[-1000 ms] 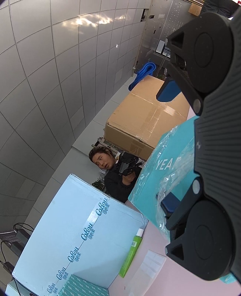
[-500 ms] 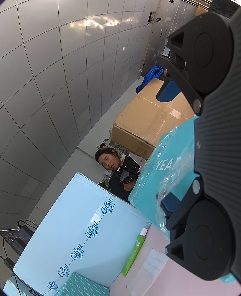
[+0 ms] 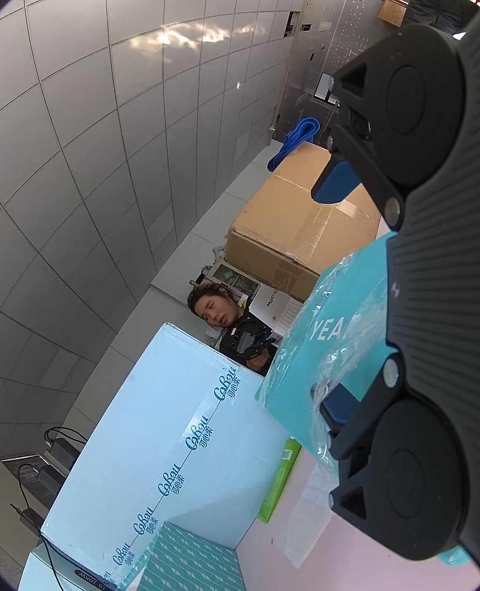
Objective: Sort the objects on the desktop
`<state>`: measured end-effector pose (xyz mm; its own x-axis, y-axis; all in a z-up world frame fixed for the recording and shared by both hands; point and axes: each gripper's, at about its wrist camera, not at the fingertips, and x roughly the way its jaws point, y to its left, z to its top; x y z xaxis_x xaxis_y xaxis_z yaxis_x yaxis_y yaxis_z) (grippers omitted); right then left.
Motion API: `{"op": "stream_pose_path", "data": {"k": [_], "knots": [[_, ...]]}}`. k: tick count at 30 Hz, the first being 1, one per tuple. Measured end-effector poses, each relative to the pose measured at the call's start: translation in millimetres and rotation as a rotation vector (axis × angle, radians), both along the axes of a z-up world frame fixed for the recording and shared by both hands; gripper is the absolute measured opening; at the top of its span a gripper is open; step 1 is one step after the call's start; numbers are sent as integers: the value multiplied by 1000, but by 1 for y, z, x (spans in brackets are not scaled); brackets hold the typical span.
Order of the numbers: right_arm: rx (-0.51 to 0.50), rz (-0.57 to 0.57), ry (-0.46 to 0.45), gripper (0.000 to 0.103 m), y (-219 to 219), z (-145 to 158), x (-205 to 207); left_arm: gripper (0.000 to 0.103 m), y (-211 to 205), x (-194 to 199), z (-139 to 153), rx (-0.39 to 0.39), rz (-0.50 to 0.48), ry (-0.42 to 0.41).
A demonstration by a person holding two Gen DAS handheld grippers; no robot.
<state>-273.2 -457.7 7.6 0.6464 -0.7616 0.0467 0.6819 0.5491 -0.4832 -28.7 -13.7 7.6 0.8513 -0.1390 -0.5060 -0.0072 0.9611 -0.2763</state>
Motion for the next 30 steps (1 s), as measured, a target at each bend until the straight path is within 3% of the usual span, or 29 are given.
{"op": "stream_pose_path", "data": {"k": [9,30], "knots": [[69,7,-34,103,12,6,3,103,0,0,0,-4,-4,-1],[55,34,-37,103,54,5,29,103,1,0,0,-15,-14,-1]]}}
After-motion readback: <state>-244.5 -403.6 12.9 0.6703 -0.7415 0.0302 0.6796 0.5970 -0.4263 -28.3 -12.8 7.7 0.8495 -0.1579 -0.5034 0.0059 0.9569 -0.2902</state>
